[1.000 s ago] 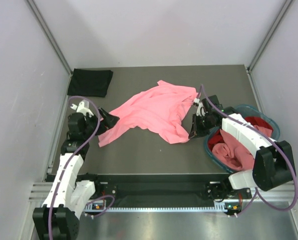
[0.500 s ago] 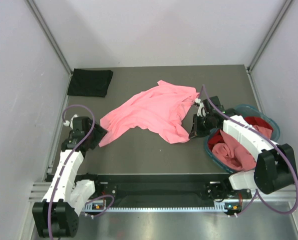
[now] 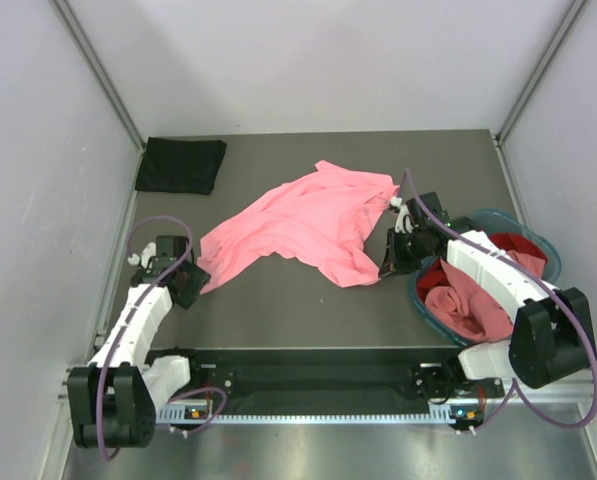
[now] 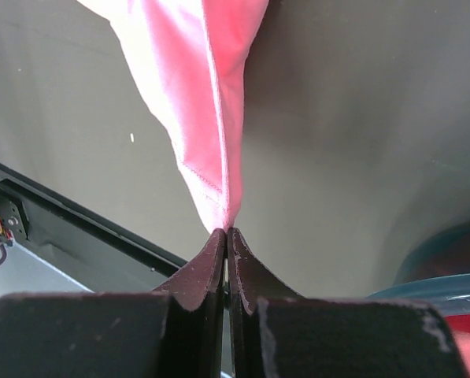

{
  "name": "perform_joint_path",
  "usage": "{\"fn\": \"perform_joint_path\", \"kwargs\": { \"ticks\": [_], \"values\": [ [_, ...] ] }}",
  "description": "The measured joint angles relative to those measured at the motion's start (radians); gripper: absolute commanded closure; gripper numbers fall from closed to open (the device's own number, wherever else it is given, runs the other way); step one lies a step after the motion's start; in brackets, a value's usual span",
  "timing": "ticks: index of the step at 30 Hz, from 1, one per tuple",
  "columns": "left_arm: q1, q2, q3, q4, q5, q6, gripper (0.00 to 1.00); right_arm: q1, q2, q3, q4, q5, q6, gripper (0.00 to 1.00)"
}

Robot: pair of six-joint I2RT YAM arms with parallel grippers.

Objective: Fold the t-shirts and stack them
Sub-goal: Flatten the tshirt out

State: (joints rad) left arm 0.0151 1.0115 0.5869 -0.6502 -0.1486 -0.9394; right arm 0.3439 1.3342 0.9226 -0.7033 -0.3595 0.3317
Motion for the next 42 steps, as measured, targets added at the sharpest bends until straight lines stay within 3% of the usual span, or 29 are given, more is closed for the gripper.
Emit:
{"fn": "perform_joint_path", "kwargs": {
  "ticks": [21,37,42],
  "values": [
    [0.002,0.117,-0.031,0.013,-0.007,0.000,0.43,-0.008,0.000,0.000,0.000,0.000,-0.017,1.00],
    [0.002,-0.007,-0.030,0.021,-0.010,0.000,0.43,-0.013,0.001,-0.008,0.000,-0.001,-0.017,1.00],
    [0.004,0.019,-0.074,0.214,0.035,0.070,0.43,-0.013,0.002,-0.008,0.000,-0.001,-0.017,1.00]
  ]
}}
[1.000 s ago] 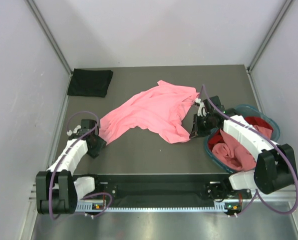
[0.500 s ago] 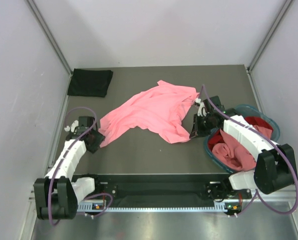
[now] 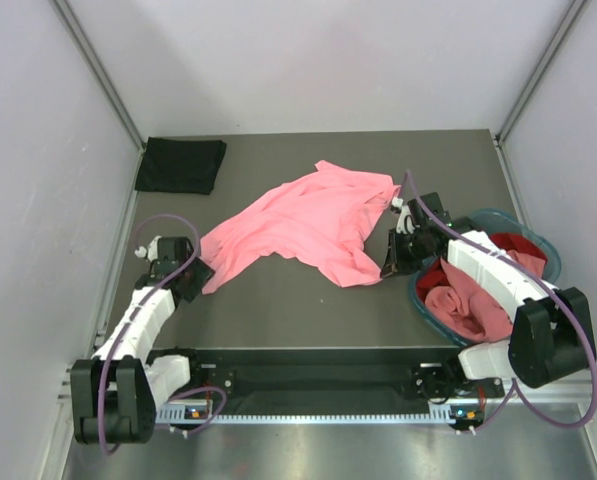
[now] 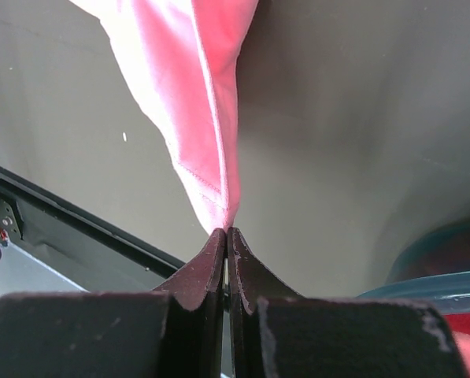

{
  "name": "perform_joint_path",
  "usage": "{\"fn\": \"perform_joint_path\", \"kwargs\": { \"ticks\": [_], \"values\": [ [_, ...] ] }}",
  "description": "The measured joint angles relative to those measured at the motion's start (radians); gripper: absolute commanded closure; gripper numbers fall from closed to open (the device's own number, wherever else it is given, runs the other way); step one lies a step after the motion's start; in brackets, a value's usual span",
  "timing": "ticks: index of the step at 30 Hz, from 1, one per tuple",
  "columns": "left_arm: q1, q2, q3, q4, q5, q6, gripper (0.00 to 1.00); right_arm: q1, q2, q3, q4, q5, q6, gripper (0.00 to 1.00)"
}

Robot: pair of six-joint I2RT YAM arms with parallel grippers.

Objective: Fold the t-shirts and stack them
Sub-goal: Flatten the tshirt out

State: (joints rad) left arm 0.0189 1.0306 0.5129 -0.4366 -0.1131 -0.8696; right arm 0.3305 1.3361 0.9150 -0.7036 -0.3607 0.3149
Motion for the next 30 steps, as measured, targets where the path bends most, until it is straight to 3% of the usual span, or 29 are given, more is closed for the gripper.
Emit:
{"fn": "perform_joint_path", "kwargs": {
  "ticks": [9,14,30],
  "values": [
    [0.000,0.068,0.026,0.054,0.097,0.080,0.43,0.000,0.000,0.000,0.000,0.001,0.000,1.00],
    [0.000,0.061,0.093,0.077,0.102,0.088,0.43,-0.002,0.000,0.000,0.001,0.002,0.000,1.00],
    [-0.001,0.090,0.091,0.085,0.103,0.088,0.43,-0.007,0.000,-0.012,0.007,0.000,0.001,1.00]
  ]
}}
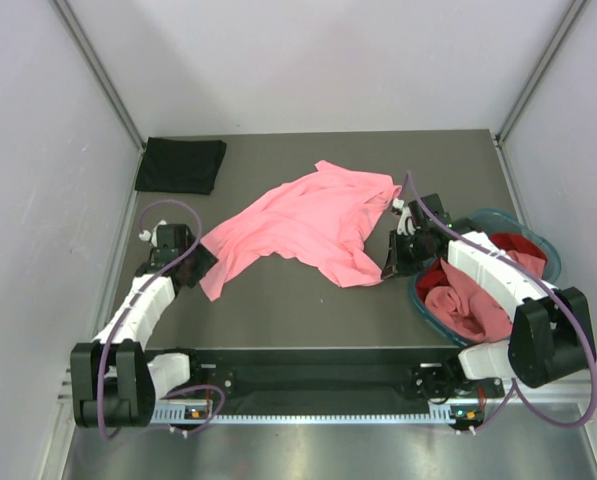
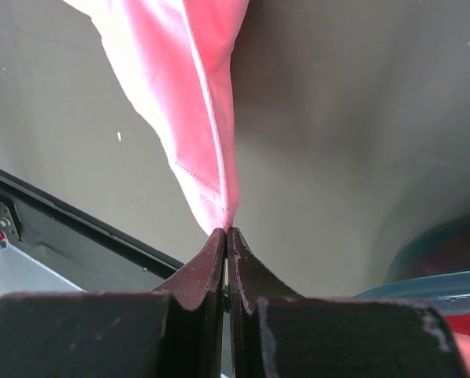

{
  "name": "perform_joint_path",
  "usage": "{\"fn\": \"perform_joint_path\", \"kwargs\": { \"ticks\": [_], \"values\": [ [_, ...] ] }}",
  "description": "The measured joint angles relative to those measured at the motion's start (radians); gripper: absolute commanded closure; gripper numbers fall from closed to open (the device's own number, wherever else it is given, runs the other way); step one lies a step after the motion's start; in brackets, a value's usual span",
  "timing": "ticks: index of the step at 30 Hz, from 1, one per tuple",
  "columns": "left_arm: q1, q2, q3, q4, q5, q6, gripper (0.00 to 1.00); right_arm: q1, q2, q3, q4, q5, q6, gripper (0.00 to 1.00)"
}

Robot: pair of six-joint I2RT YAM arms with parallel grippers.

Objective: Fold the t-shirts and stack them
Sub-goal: Flatten the tshirt out

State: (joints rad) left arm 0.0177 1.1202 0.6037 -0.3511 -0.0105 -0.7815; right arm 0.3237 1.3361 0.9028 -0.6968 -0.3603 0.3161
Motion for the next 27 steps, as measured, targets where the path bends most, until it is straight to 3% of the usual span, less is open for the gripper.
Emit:
{"fn": "perform_joint_path", "kwargs": {
  "ticks": [17,18,19,20,25,26,27],
  "values": [
    [0.000,-0.064,-0.021,-0.021,0.005,0.001,0.43,-0.002,0.014,0.011,-0.005,-0.002,0.000,1.00],
    [0.000,-0.063,-0.008,-0.066,0.006,0.080,0.43,-0.002,0.021,0.019,-0.008,-0.002,0.000,1.00],
    [0.000,-0.061,0.003,-0.108,0.003,0.119,0.56,-0.002,0.035,0.037,-0.008,-0.002,0.000,1.00],
    [-0.002,-0.053,0.024,-0.164,-0.025,0.104,1.00,-0.002,0.060,0.080,-0.010,-0.004,0.000,1.00],
    [-0.008,-0.015,0.088,-0.204,-0.050,0.096,0.97,-0.002,0.132,0.251,-0.025,-0.019,0.018,1.00],
    [-0.010,-0.010,0.100,-0.204,-0.050,0.096,0.80,-0.002,0.150,0.293,-0.021,-0.026,0.023,1.00],
    [-0.012,-0.006,0.108,-0.203,-0.050,0.098,0.56,-0.002,0.167,0.332,-0.022,-0.032,0.028,1.00]
  ]
}}
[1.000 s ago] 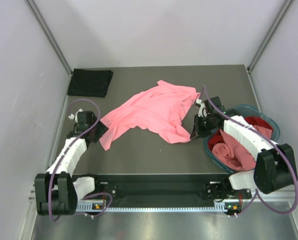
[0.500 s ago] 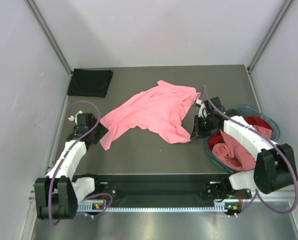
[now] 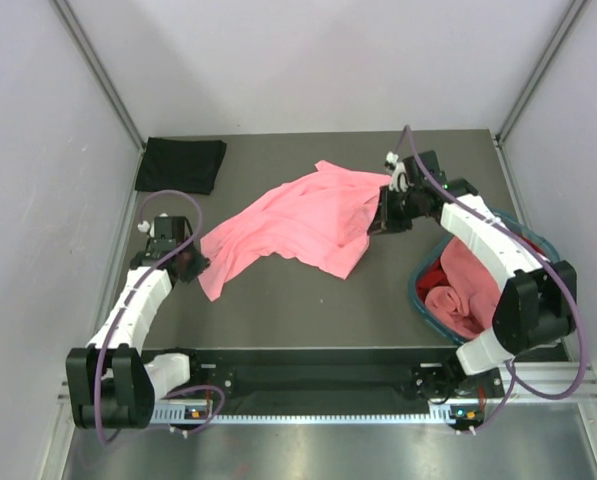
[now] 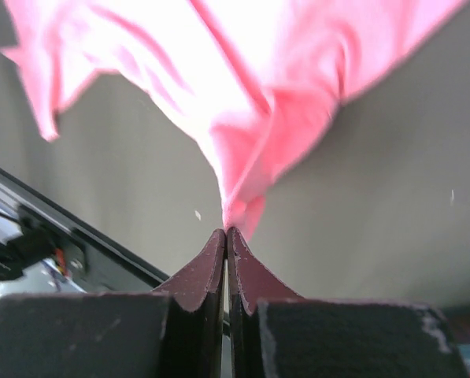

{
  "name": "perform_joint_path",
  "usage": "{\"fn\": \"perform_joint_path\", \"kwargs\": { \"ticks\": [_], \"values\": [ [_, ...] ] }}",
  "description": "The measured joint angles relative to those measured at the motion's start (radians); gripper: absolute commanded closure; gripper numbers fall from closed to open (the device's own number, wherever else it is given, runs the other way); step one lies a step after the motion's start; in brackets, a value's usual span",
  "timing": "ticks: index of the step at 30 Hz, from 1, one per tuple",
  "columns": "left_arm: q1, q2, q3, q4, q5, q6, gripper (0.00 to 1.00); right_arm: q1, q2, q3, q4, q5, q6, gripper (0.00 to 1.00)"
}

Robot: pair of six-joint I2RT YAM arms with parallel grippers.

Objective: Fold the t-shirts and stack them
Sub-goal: Flatten the tshirt out

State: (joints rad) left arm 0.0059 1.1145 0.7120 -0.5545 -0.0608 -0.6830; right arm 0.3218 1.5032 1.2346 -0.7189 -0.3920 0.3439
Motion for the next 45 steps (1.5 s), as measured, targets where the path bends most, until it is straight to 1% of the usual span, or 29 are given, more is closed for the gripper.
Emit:
{"fn": "perform_joint_path", "kwargs": {
  "ticks": [2,3,4,7,11,14,17,21,24,27,34,38,45],
  "values": [
    [-0.001,0.001,0.006,-0.001,0.002,0.001,0.37,0.000,0.032,0.072,0.001,-0.010,0.009,1.00],
    [-0.001,0.000,0.006,-0.004,0.000,-0.003,0.26,0.000,0.050,0.111,-0.001,-0.015,0.017,1.00],
    [-0.001,0.000,0.006,-0.010,-0.003,-0.009,0.12,0.000,0.061,0.135,0.000,-0.018,0.019,1.00],
    [-0.001,-0.013,0.006,-0.042,-0.022,-0.016,0.06,0.008,0.100,0.226,-0.003,-0.022,0.031,1.00],
    [-0.001,-0.061,0.001,-0.073,-0.043,-0.013,0.06,0.031,0.153,0.335,-0.011,-0.021,0.043,1.00],
    [-0.001,-0.102,-0.011,-0.088,-0.053,-0.013,0.06,0.056,0.180,0.395,-0.025,-0.020,0.045,1.00],
    [-0.002,-0.111,-0.029,-0.089,-0.058,-0.013,0.06,0.063,0.188,0.439,-0.041,-0.017,0.045,1.00],
    [-0.038,-0.111,-0.120,-0.083,-0.064,-0.013,0.06,0.061,0.183,0.465,-0.054,-0.008,0.042,1.00],
    [-0.056,-0.119,-0.227,-0.091,-0.061,-0.009,0.06,0.052,0.168,0.442,-0.055,0.001,0.042,1.00],
    [-0.058,-0.118,-0.245,-0.108,-0.076,-0.001,0.06,0.042,0.121,0.369,-0.058,0.006,0.041,1.00],
    [-0.061,0.011,-0.180,-0.113,-0.096,0.006,0.06,0.018,0.057,0.243,-0.064,0.010,0.037,1.00],
    [-0.062,0.042,-0.165,-0.121,-0.099,0.006,0.06,0.015,0.055,0.222,-0.062,0.010,0.033,1.00],
    [-0.068,0.141,-0.104,-0.129,-0.087,0.006,0.06,0.015,0.055,0.218,-0.058,0.009,0.031,1.00]
  ]
}}
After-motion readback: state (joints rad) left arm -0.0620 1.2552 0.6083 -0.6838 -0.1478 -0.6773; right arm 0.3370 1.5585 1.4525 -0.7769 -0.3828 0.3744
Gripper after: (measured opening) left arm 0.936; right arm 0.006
